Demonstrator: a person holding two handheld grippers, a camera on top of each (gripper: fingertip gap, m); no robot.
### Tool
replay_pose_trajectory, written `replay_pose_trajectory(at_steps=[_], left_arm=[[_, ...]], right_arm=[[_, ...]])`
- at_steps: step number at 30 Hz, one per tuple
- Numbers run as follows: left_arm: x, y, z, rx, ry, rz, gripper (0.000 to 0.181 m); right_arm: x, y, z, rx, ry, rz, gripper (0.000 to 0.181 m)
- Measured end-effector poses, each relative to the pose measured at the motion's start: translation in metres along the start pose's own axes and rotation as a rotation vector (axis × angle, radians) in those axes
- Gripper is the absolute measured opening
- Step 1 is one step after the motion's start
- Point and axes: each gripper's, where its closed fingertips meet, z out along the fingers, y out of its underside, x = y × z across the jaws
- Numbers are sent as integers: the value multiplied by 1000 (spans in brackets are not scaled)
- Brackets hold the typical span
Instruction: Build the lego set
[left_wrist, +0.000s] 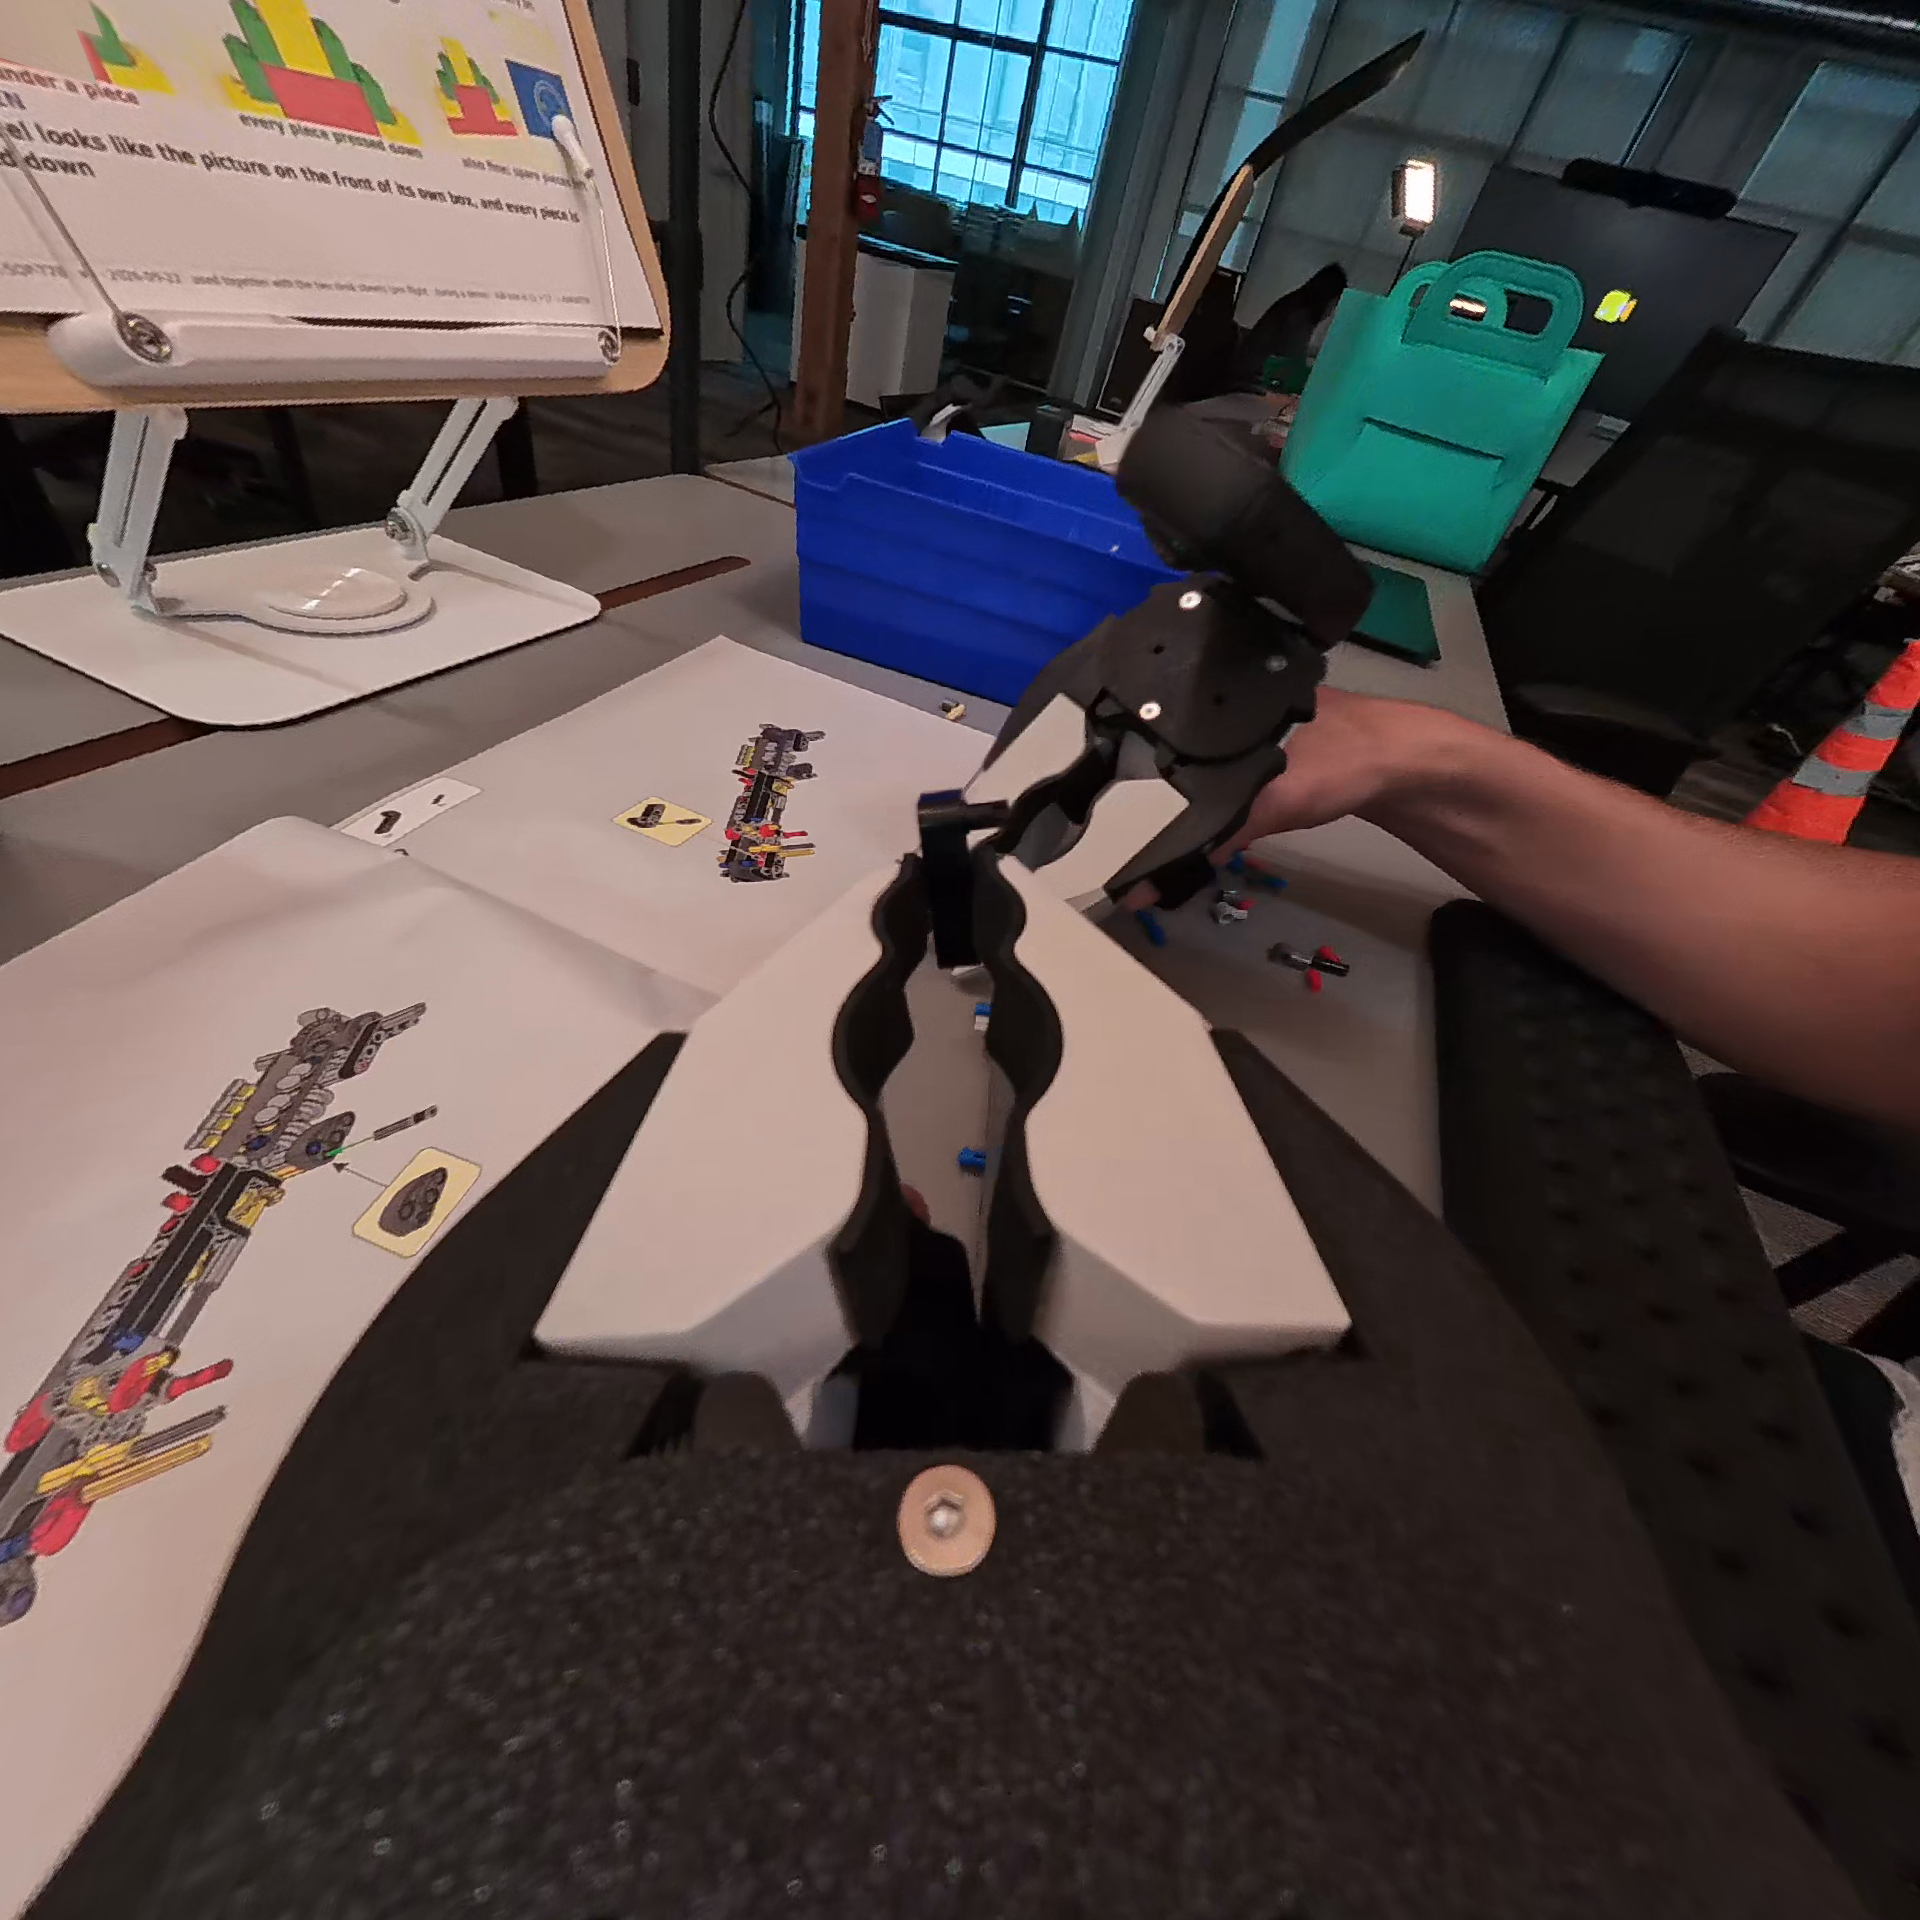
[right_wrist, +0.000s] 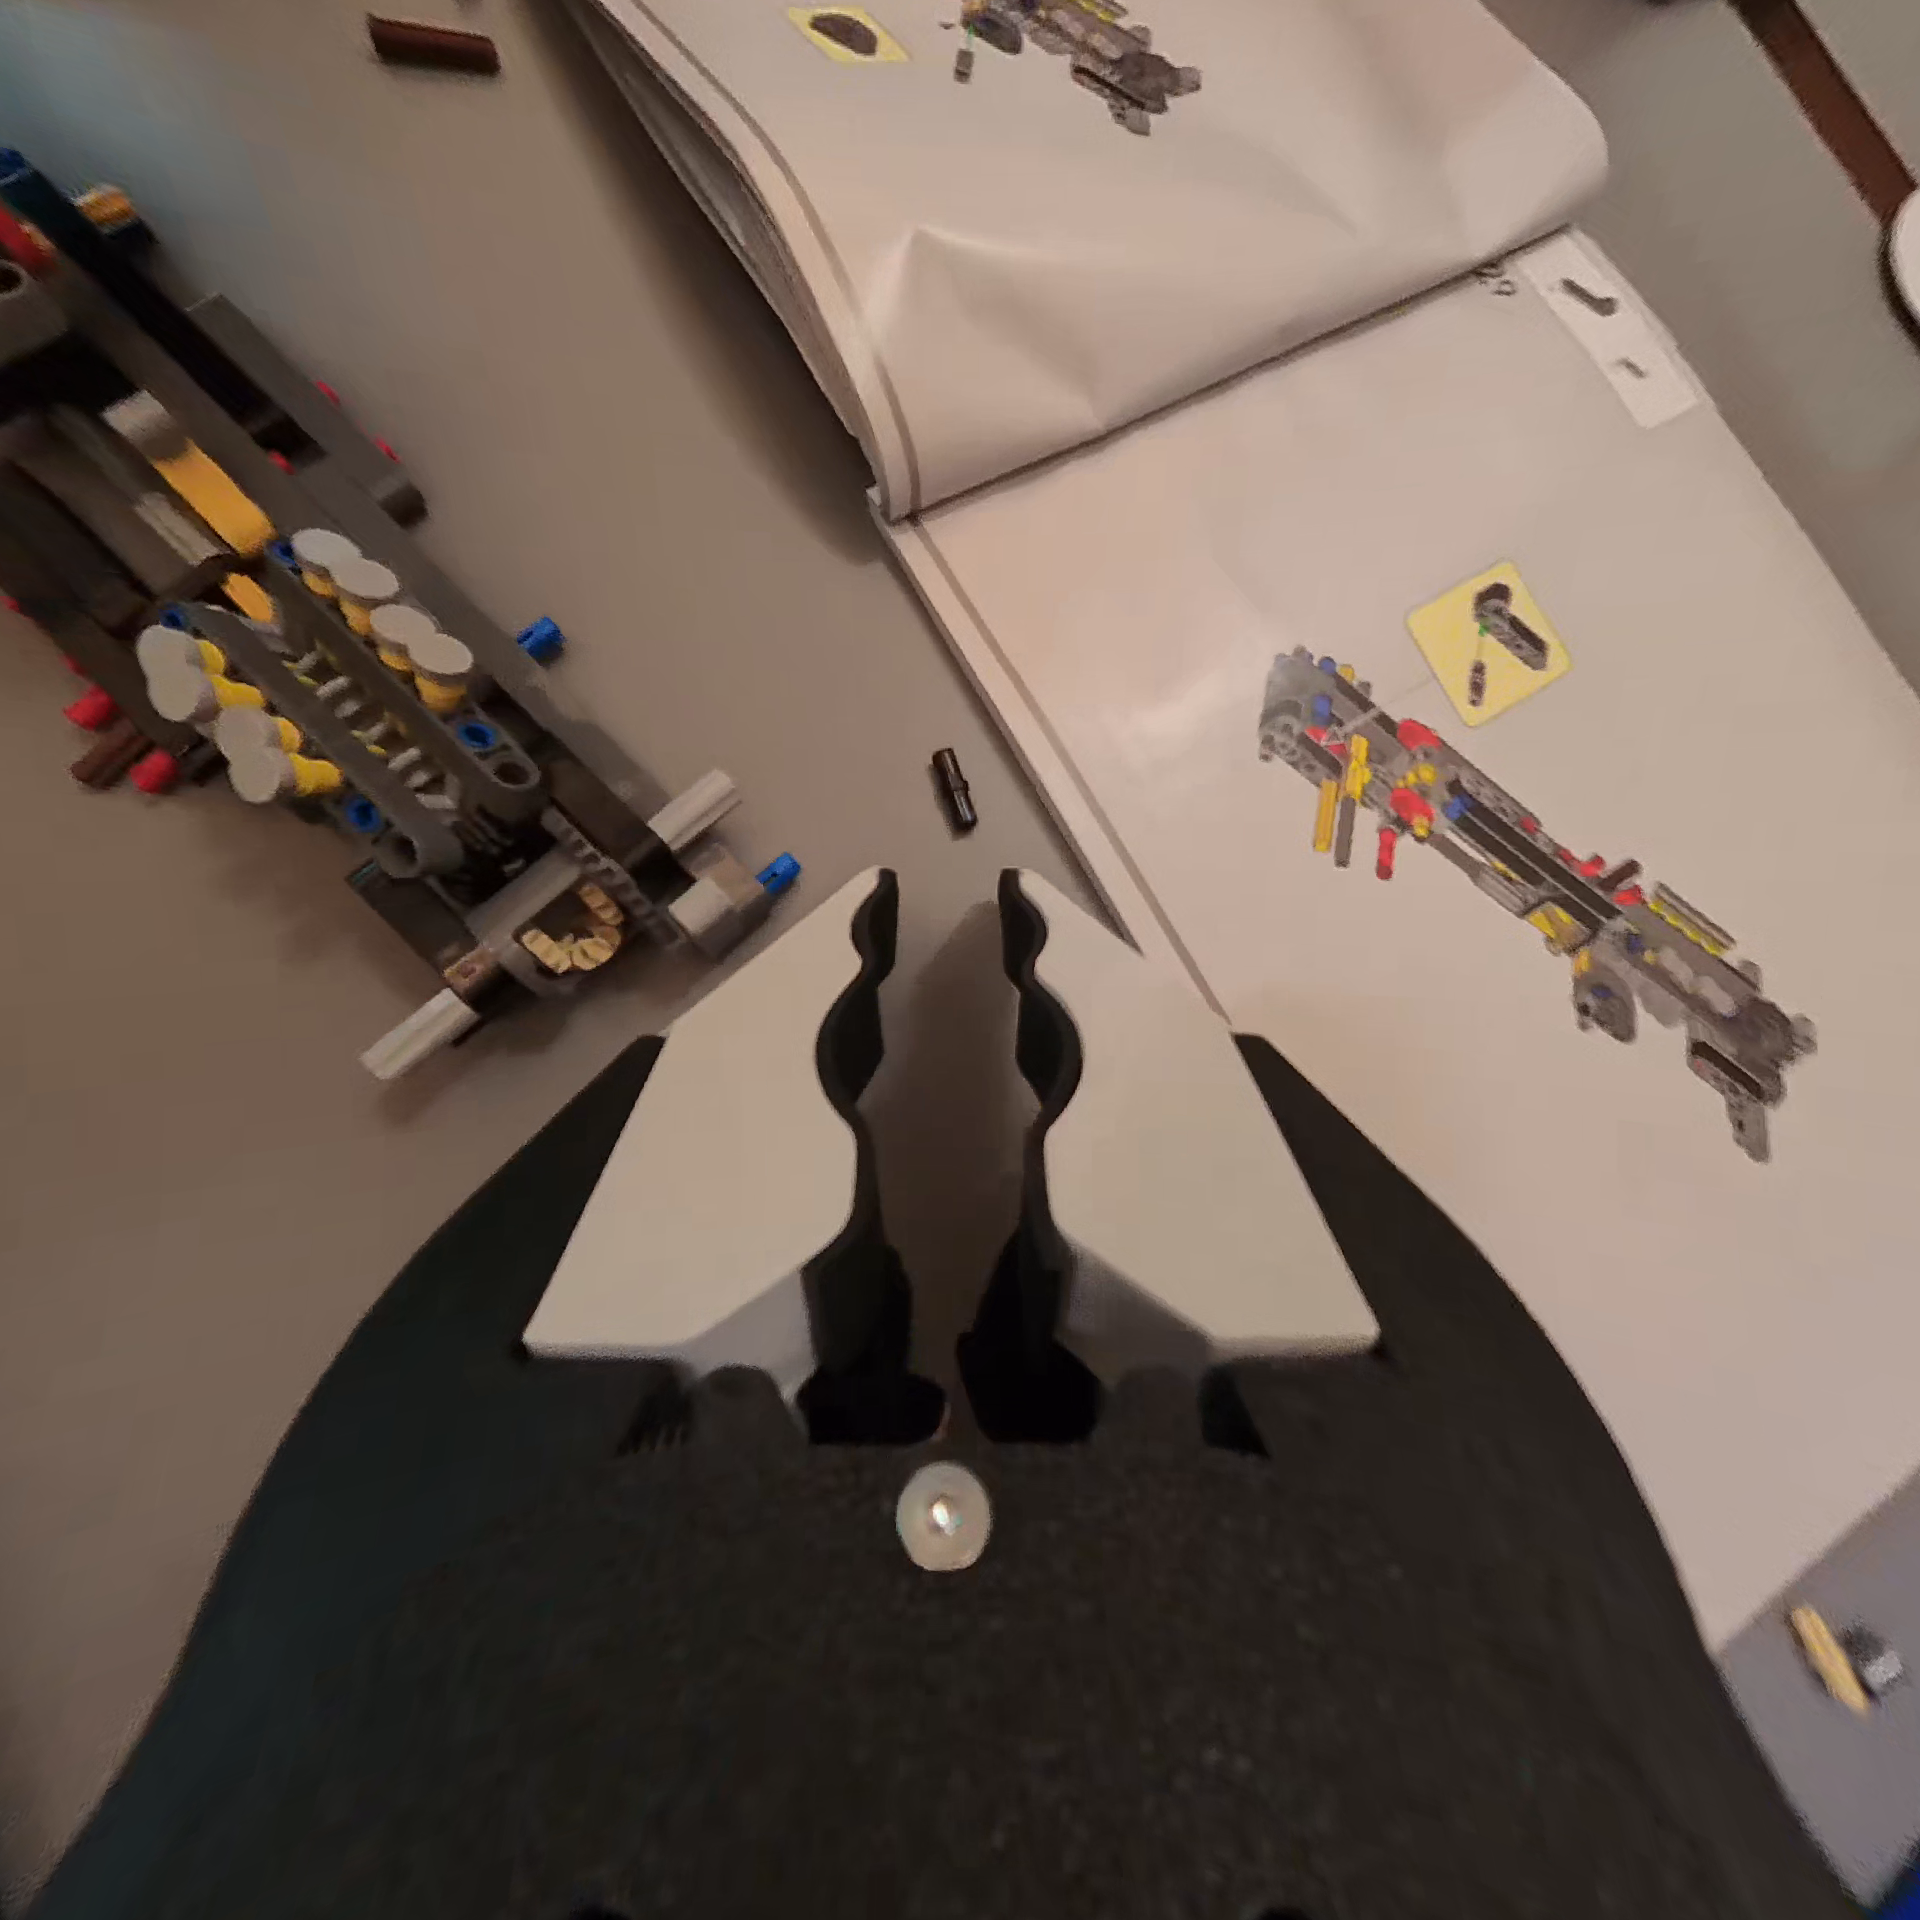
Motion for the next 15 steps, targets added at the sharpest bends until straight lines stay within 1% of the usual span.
replay_pose_trajectory(at_steps=[5,6,9,13,15], left_arm=[[6,-1,0,4,28,8,6],[7,-1,0,4,32,10,7],[10,-1,1,2,35,28,7],[13,-1,1,2,40,44,7],[13,-1,1,2,34,57,7]], right_arm=[[-4,-8,9,59,-185,53,16],[-4,-10,8,74,-207,67,13],[0,-10,10,70,-210,52,6],[4,-10,16,21,-156,-30,8],[1,-10,16,10,-165,-43,2]])
